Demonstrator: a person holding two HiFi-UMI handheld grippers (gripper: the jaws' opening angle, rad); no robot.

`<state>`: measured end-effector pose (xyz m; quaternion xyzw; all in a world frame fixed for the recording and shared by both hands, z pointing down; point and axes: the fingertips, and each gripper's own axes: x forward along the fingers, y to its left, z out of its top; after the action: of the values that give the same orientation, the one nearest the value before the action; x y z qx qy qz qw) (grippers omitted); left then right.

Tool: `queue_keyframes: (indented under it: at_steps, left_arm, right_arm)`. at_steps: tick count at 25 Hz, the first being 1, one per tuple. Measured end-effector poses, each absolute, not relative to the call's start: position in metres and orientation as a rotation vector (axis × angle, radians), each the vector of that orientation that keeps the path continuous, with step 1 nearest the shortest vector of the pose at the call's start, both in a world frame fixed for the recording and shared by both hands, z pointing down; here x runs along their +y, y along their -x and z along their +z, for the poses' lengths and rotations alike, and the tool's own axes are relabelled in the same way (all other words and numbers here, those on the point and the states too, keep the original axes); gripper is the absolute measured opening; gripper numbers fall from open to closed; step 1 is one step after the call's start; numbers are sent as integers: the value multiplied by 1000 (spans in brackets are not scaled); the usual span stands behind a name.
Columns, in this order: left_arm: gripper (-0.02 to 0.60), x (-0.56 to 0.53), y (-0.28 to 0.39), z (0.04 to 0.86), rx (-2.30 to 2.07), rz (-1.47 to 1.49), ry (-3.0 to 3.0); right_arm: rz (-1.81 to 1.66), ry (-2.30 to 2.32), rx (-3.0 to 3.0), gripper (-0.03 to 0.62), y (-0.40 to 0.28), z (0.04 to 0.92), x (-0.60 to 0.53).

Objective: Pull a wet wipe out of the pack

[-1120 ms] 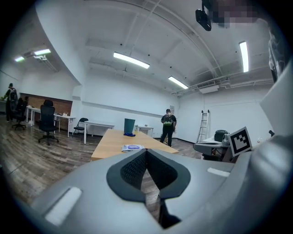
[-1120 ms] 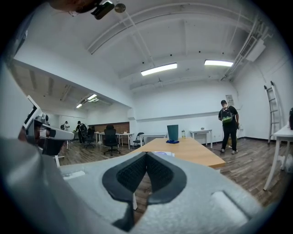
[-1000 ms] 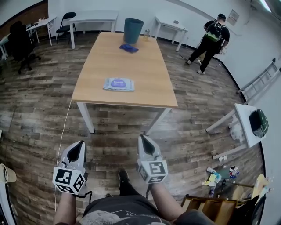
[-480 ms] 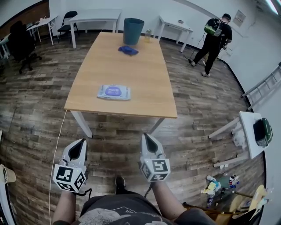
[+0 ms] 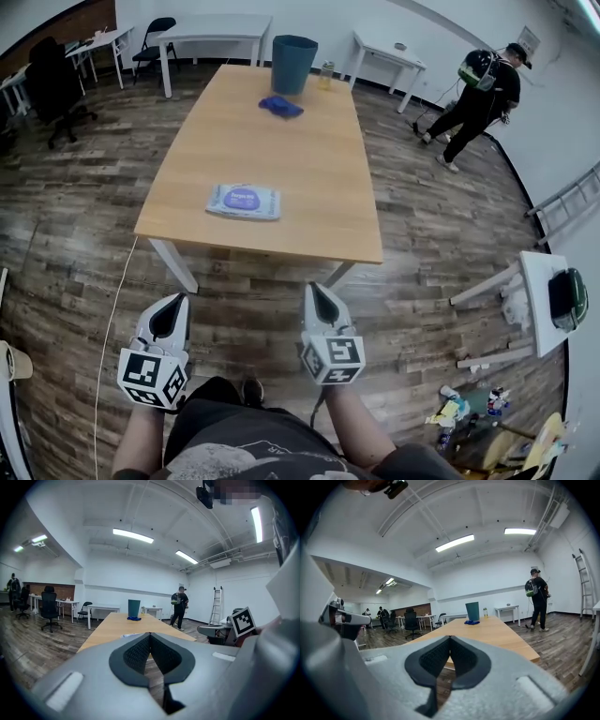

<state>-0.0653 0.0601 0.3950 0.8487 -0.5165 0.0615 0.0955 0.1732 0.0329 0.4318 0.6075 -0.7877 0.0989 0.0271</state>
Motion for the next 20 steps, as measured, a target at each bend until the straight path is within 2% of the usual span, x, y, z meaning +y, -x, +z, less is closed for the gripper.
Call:
queue_keyframes:
  at_steps: [10, 20]
  left_arm:
    - [18, 7, 73, 408, -1467, 187, -2524]
    - [18, -80, 75, 418, -1374, 194, -2541]
  right_arm:
    - [308, -1901, -2376, -9, -165, 436, 6]
    - [299, -1913, -2317, -9, -148, 437, -76]
